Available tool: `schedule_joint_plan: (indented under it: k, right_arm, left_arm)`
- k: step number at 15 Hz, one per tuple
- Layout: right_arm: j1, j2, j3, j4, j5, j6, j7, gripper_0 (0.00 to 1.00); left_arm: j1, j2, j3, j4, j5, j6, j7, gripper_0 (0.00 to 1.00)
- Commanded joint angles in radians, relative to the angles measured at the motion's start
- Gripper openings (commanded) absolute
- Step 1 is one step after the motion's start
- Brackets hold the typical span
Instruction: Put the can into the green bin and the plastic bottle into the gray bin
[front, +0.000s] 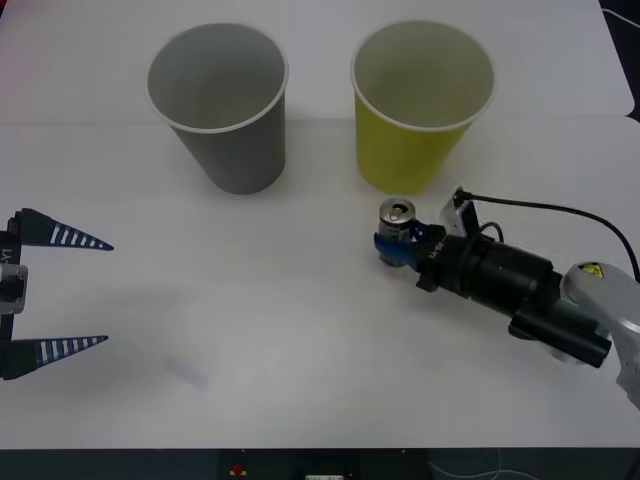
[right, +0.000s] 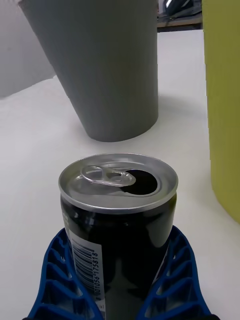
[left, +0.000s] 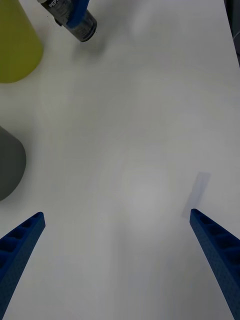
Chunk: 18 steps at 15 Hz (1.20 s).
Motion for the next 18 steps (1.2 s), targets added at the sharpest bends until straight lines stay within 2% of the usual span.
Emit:
schedule_joint_plan:
  k: [1,7,9,14,16,18]
  right_arm:
    - [0.046,-0.087,0.003,-0.115,0.029,0.009,-0.138,0.00]
    - [0.151,-0.316,0.002,-0.357,0.058,0.073,-0.414,0.00]
    - [0.192,-0.400,-0.026,-0.437,0.098,0.087,-0.524,0.00]
    - [0.259,-0.522,-0.130,-0.566,0.141,0.081,-0.797,0.00]
    - [0.261,-0.569,-0.182,-0.589,0.142,0.033,-0.931,0.00]
    - [0.263,-0.569,-0.297,-0.589,0.214,-0.105,-1.089,0.00]
  left_arm:
    - [0.000,0.000,0.000,0.000,0.000,0.000,0.000,1.00]
    - [0.000,0.000,0.000,0.000,0.000,0.000,0.000,1.00]
    - [0.000,0.000,0.000,0.000,0.000,0.000,0.000,1.00]
    - [0.000,0.000,0.000,0.000,0.000,0.000,0.000,1.00]
    - [0.000,0.000,0.000,0.000,0.000,0.000,0.000,1.00]
    - [0.000,0.000,0.000,0.000,0.000,0.000,0.000,1.00]
